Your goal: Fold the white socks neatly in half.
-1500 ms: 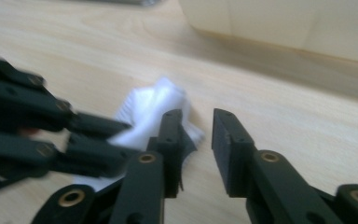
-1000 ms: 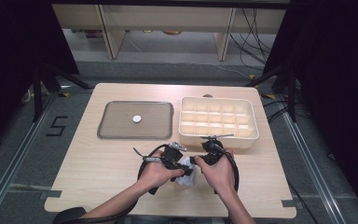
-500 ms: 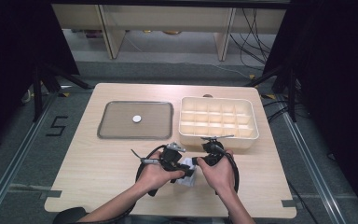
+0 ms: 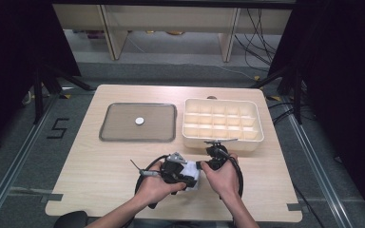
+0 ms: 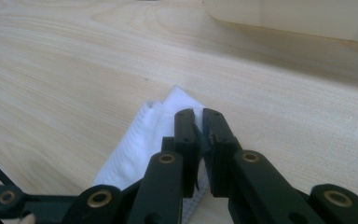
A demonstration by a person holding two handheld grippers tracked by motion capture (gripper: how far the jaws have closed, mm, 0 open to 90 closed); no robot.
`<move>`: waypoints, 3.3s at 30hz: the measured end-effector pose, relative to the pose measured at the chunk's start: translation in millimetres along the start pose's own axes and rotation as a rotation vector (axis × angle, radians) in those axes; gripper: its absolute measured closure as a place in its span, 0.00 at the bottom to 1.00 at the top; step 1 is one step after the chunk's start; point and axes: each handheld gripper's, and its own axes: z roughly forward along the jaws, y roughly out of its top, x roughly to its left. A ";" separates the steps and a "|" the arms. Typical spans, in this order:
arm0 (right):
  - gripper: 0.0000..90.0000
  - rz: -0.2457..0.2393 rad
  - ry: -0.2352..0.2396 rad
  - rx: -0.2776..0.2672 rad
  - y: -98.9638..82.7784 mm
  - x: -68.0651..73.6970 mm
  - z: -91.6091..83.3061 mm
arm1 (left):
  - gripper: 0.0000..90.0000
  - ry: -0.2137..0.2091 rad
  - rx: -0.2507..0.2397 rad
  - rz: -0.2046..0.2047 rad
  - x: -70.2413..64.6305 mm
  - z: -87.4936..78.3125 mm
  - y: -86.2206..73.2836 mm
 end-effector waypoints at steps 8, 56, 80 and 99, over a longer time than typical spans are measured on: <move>0.95 -0.008 -0.032 0.000 -2.0 -0.1 2.1 | 0.94 -0.003 0.027 -0.040 -2.1 7.2 -4.5; 0.95 -0.036 -0.076 0.044 -7.8 2.9 12.2 | 0.84 -0.034 0.046 0.024 -1.1 -4.7 -9.6; 0.57 0.010 -0.012 0.001 -2.8 -1.1 -2.4 | 0.85 0.009 -0.014 -0.051 26.6 -4.9 -10.9; 0.45 0.178 0.085 0.161 -5.6 -4.9 18.5 | 0.82 0.007 0.004 -0.055 24.8 -2.6 -13.2</move>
